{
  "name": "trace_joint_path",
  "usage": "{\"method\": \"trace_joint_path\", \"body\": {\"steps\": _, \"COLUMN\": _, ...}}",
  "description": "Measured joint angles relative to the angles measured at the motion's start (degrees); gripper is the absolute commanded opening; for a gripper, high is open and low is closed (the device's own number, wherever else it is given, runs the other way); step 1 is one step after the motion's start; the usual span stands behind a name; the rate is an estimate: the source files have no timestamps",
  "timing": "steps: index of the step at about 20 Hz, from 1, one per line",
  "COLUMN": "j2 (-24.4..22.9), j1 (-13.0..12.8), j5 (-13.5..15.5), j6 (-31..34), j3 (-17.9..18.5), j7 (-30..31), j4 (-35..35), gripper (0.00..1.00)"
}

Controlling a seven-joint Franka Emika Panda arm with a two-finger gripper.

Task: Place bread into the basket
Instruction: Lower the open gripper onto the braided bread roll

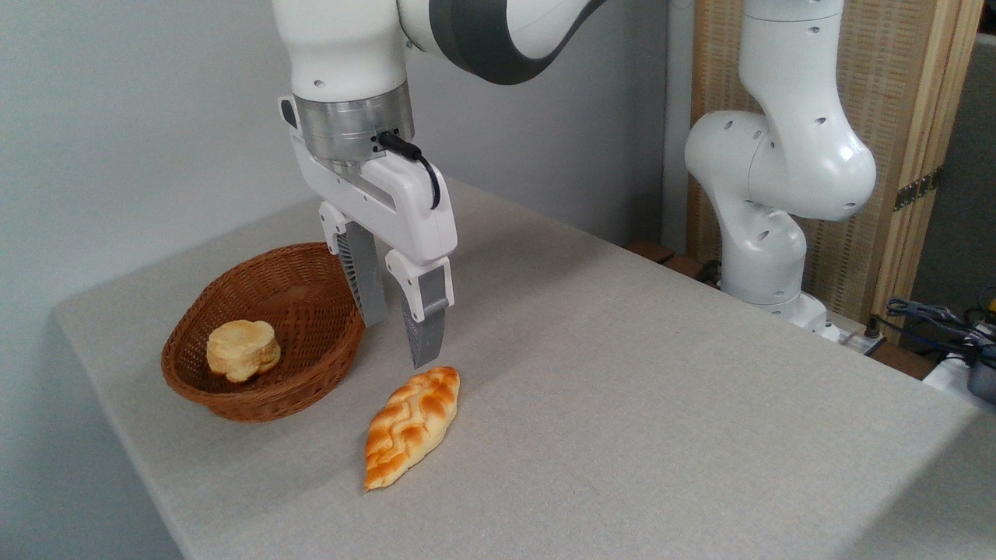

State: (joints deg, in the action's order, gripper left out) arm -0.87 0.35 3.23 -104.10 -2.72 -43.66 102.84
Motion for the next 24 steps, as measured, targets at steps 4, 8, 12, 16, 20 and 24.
{"method": "trace_joint_path", "body": {"steps": 4, "j2": 0.0, "j1": 0.0, "j5": 0.0, "j6": 0.0, "j3": 0.0, "j7": 0.0, "j4": 0.0, "gripper": 1.00}}
{"method": "trace_joint_path", "body": {"steps": 8, "j2": 0.0, "j1": 0.0, "j5": 0.0, "j6": 0.0, "j3": 0.0, "j7": 0.0, "j4": 0.0, "gripper": 1.00}}
{"method": "trace_joint_path", "body": {"steps": 12, "j2": 0.0, "j1": -0.1, "j5": 0.0, "j6": 0.0, "j3": -0.1, "j7": 0.0, "j4": 0.0, "gripper": 1.00}}
{"method": "trace_joint_path", "body": {"steps": 16, "j2": 0.2, "j1": -0.2, "j5": 0.0, "j6": 0.0, "j3": -0.4, "j7": 0.0, "j4": 0.0, "gripper": 1.00}}
{"method": "trace_joint_path", "body": {"steps": 20, "j2": 1.1, "j1": -0.4, "j5": 0.0, "j6": 0.0, "j3": -0.6, "j7": 0.0, "j4": 0.1, "gripper": 1.00}}
{"method": "trace_joint_path", "body": {"steps": 24, "j2": 1.8, "j1": -0.7, "j5": 0.0, "j6": -1.4, "j3": -0.7, "j7": 1.3, "j4": 2.0, "gripper": 1.00}}
